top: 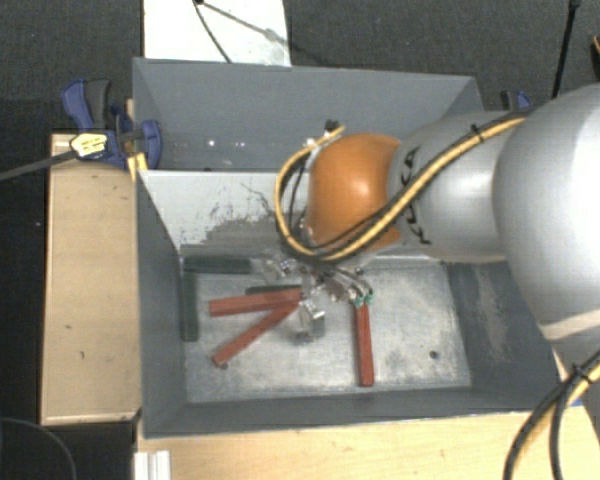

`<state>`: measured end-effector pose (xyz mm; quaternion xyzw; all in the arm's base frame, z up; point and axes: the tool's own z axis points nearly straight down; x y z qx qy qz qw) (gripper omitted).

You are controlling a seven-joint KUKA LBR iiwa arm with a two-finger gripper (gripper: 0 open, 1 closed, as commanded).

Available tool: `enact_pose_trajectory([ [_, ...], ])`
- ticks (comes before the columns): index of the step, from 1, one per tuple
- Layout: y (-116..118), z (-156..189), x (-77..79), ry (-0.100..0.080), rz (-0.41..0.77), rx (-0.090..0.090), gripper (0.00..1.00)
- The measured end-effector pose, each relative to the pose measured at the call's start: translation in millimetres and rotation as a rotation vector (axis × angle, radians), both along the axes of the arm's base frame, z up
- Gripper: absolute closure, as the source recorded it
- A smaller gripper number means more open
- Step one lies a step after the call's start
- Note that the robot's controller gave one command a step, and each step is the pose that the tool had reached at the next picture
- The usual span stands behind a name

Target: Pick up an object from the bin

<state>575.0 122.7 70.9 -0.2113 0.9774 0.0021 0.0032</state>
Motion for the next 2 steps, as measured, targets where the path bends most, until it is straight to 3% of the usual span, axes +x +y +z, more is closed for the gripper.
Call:
enact_pose_trajectory([
  [1, -4.9, 0.1, 0.9, 0.0, -0.008, -0.003, 1.0],
  [2, -18.2, 129.6, -4.0, -0.005, 0.294, -0.006, 1.0],
])
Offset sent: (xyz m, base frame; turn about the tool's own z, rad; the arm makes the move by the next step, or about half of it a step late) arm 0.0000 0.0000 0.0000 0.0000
